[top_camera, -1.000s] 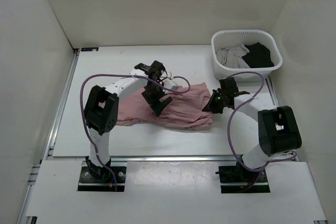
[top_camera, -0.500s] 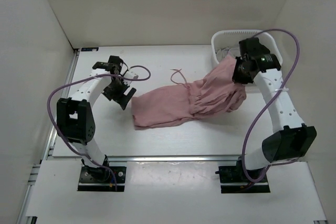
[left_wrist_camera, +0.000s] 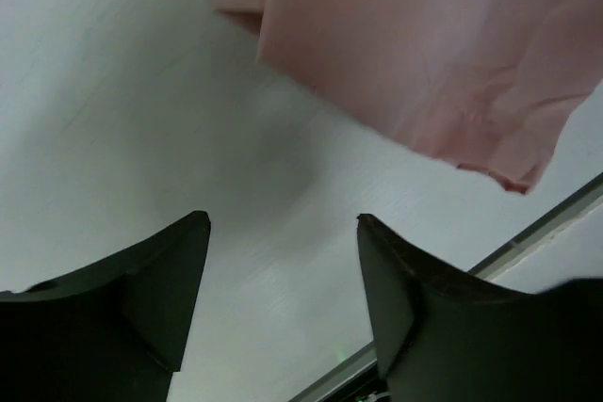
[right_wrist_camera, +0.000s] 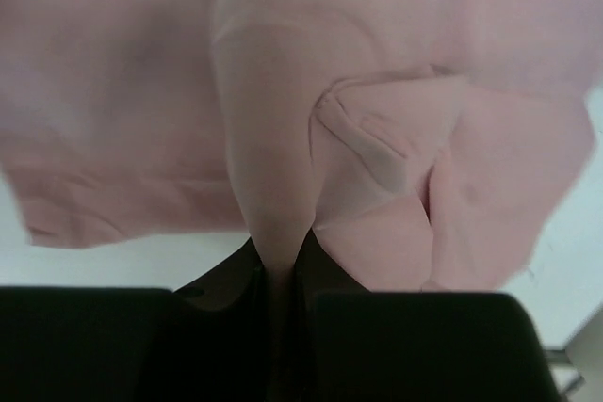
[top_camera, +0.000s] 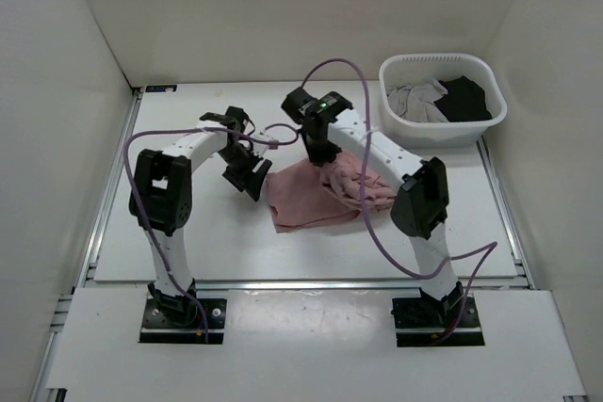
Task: Fold and stack the trousers
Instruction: Fold the trousers
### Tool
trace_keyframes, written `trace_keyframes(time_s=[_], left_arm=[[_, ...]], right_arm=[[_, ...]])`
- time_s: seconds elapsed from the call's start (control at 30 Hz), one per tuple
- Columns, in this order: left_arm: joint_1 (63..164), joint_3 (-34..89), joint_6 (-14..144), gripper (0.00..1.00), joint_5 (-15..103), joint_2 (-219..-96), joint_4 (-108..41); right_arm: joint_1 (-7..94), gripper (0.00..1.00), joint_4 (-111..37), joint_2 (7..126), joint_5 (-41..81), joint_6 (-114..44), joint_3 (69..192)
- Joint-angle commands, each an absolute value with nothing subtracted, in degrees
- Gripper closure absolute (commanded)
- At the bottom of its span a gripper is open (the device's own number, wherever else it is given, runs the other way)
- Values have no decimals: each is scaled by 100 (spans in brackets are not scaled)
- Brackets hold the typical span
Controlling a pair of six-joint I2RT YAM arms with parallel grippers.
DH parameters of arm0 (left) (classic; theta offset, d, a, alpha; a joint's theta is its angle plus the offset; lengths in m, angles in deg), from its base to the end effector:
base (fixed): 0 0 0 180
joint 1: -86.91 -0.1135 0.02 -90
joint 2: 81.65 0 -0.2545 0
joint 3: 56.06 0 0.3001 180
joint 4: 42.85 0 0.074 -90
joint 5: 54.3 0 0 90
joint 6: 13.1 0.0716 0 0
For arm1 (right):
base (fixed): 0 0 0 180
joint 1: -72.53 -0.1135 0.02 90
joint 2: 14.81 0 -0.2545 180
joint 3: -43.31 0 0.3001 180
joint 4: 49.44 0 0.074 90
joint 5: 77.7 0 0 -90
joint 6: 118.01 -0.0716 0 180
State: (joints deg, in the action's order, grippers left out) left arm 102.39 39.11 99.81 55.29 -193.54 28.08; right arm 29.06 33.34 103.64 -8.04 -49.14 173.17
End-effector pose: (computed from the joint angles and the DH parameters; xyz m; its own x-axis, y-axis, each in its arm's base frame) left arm 0.3869 -0.1321 0.1220 -0.7839 0.5977 -0.1682 0.6187 0.7291 -0.2926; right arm 0.3658 0.3125 0.2629 -0.8450 -0.3353 -0.4167 -0.2786 0.9410 -0.1921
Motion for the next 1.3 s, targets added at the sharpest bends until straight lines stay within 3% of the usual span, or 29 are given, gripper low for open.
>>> trace_keyframes(time_s=[0.0, 0.2, 0.23, 0.27, 0.47, 0.63, 0.77, 1.0, 1.03, 1.1, 1.13, 1.17, 1.27], left_arm=[[10326, 4064, 9975, 28, 5996, -19597, 2696], [10326, 4274, 9852, 64, 5908, -20125, 2467], [10326, 4344, 9852, 76, 5986, -20196, 2467], [10326, 4467, 9799, 81, 5987, -20258, 2467], [10326, 4994, 9737, 86, 6039, -20548, 2406], [10273, 5783, 9614, 86, 5987, -20838, 2546], [10273, 6418, 9491, 86, 5934, -21198, 2661], [10273, 6648, 9491, 86, 5934, -21331, 2722], [10273, 6648, 9491, 86, 5934, -21331, 2722], [10273, 6700, 9491, 86, 5934, -21331, 2722], [10273, 6700, 9491, 86, 5882, -21331, 2774], [10273, 6761, 9491, 86, 5881, -21331, 2775], [10203, 6815, 9491, 86, 5557, -21270, 2775]], right_arm=[[2403, 100, 2864, 10427, -546, -4973, 18385], [2226, 100, 2002, 10612, 8, -4929, 18229], [2225, 100, 1932, 10673, 69, -4850, 18159], [2225, 100, 1931, 10726, 70, -4753, 18158], [1970, 100, 1738, 10693, -61, -4515, 17738], [1768, 100, 547, 9454, -914, -4717, 15922], [1716, 100, -202, 8943, -1196, -4701, 15224], [1663, 100, 182, 10207, -204, -4383, 16485], [1663, 97, 252, 10321, -124, -4314, 16593], [1663, 76, 305, 10577, 69, -4235, 16769], [1663, 54, 305, 10577, 165, -4138, 16822], [1663, 24, 305, 10577, 419, -4050, 16822], [1610, 4, 104, 10359, 587, -3743, 16769]])
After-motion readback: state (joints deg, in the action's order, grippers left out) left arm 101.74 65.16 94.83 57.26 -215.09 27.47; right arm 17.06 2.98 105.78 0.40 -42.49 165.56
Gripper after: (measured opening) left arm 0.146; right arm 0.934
